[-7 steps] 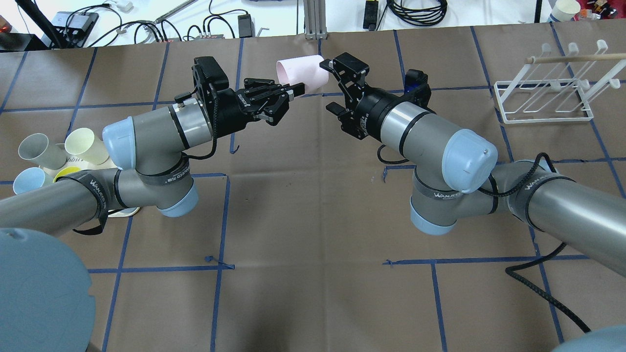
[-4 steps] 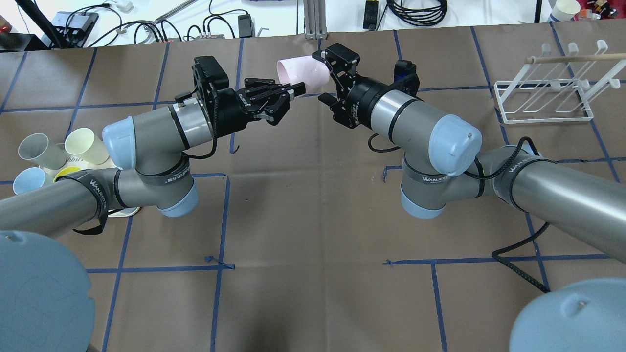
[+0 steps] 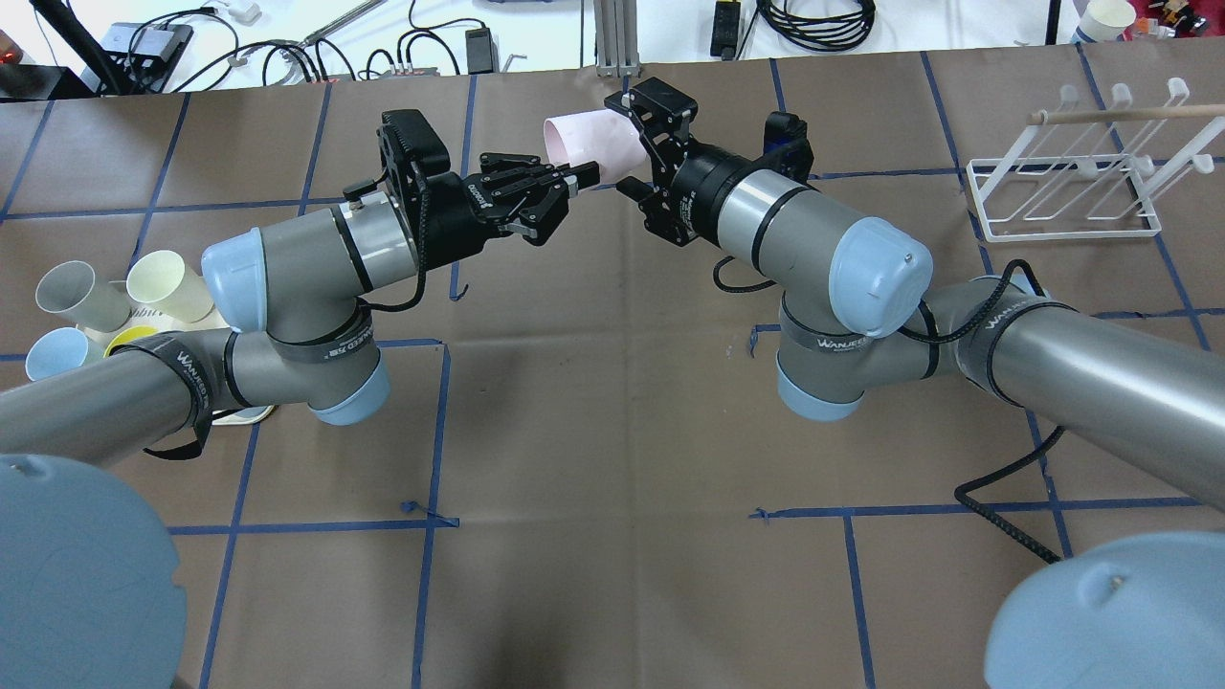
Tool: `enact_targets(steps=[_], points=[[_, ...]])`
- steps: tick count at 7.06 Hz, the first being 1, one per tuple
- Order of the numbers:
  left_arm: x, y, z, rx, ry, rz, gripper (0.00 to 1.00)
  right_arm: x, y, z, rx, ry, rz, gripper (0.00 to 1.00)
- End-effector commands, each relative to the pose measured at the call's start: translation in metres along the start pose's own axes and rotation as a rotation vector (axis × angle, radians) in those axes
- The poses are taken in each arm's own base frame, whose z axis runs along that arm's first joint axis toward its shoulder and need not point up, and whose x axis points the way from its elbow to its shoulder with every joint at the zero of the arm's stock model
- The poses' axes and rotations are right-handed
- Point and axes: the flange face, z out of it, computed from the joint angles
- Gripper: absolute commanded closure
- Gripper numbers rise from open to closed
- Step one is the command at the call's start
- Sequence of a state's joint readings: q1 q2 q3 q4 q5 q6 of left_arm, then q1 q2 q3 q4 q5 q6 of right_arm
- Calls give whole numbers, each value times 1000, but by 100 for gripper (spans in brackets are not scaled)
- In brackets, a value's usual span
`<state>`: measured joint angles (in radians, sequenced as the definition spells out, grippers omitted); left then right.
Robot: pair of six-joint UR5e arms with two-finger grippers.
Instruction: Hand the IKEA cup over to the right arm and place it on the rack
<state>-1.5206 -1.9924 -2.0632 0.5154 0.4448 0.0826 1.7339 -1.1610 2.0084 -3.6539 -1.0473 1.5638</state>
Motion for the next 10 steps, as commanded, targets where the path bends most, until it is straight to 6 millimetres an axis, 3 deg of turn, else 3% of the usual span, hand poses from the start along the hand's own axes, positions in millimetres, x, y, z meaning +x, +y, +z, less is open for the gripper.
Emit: enact_targets(steps=[1,3,4,5,7,8,9,10], points=[[1,0,0,0,1,-3,100,3,8,10,-5,9,12,1],[2,-2,0,3,1,-19,100,3,8,11,2,8,12,1],[2,-2,0,3,1,-19,100,2,8,11,1,5,10,20],[2,-3,0,4,1,-18,100,2,7,11,2,6,12,30],[2,-2,0,3,1,-19,100,-3,6,8,7,-3,11,30],[2,-4,-1,4,-1,-21,82,-7,6,9,7,-11,9,30],[-2,-14,-1,14,-38,-16,16,-9,6,10,5,-16,5,31],[-3,-23,-1,25,-38,-67,4,-9,6,10,5,-15,6,32]])
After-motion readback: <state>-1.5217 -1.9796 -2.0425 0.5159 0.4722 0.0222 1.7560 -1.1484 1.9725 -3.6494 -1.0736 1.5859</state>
